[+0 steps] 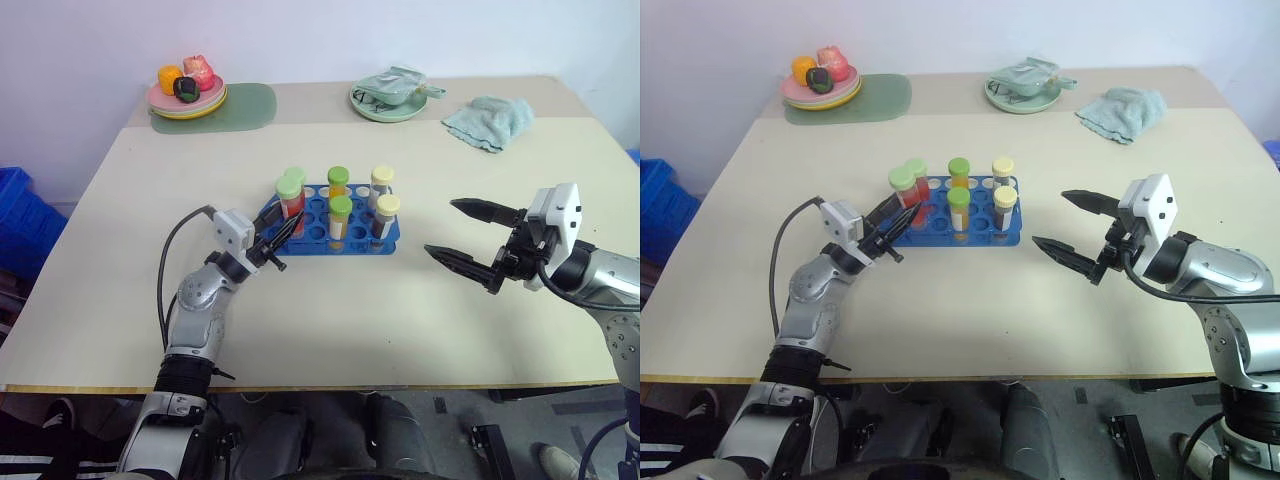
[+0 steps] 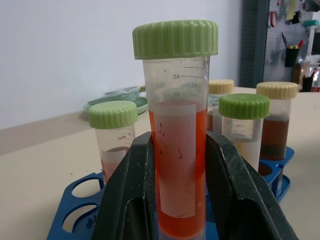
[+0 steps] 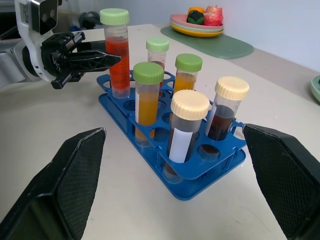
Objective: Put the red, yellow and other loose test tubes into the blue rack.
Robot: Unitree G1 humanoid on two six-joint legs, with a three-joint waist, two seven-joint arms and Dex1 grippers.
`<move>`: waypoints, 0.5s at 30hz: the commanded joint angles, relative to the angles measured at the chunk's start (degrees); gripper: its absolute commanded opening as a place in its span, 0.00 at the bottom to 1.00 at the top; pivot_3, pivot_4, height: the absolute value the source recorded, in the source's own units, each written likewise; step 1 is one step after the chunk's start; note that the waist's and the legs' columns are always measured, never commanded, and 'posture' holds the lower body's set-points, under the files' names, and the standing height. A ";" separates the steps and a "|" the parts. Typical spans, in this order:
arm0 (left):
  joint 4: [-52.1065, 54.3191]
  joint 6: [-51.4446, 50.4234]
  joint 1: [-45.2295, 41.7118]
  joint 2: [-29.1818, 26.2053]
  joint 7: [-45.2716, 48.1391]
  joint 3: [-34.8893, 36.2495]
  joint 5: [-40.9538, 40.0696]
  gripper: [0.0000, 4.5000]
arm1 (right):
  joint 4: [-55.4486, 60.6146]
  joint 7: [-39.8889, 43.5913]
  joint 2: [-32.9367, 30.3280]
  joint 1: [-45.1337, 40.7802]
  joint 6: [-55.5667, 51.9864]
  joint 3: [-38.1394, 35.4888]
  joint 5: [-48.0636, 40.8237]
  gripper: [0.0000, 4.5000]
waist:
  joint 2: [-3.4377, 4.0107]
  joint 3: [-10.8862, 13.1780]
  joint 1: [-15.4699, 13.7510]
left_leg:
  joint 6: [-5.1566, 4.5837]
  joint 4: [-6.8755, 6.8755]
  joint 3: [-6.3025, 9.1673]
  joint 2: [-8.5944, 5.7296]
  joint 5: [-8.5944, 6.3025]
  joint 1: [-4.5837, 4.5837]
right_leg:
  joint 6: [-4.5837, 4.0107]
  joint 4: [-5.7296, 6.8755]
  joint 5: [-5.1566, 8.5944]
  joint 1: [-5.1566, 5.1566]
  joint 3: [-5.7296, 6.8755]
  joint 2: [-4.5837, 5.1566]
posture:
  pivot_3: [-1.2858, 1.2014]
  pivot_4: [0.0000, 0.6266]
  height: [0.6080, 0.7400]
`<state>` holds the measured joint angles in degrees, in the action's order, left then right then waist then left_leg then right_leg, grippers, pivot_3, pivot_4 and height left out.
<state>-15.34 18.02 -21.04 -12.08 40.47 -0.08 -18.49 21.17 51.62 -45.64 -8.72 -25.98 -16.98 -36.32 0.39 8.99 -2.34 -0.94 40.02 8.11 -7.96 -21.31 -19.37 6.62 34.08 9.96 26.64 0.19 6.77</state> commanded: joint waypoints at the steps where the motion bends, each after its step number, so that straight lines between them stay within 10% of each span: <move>1: 0.58 0.29 -0.38 0.25 0.19 0.99 -0.69 0.19 | 1.89 -0.44 -0.56 -0.75 0.50 -1.80 -0.66 1.00 | 0.00 0.00 0.00 | 0.00 0.00 0.00 0.00 0.00 0.00 | 0.00 0.00 0.00 0.00 0.00 0.00 | 0.52 0.24 1.00; 15: 1.81 -1.20 1.60 1.85 0.35 0.20 -0.36 0.19 | 2.44 -1.09 -0.49 -0.37 1.08 -1.95 -0.42 1.00 | 0.00 0.00 -0.04 | 0.00 0.00 0.00 0.00 0.00 0.00 | 0.00 0.00 0.00 0.00 0.00 0.00 | 0.52 0.24 1.00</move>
<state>-15.51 16.57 -19.63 -10.48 40.75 0.31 -18.78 21.35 50.71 -45.64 -8.73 -25.89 -17.00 -36.30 0.39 8.99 -2.38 -0.94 40.03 8.12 -7.96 -21.31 -19.37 6.62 34.07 9.96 26.64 0.20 6.77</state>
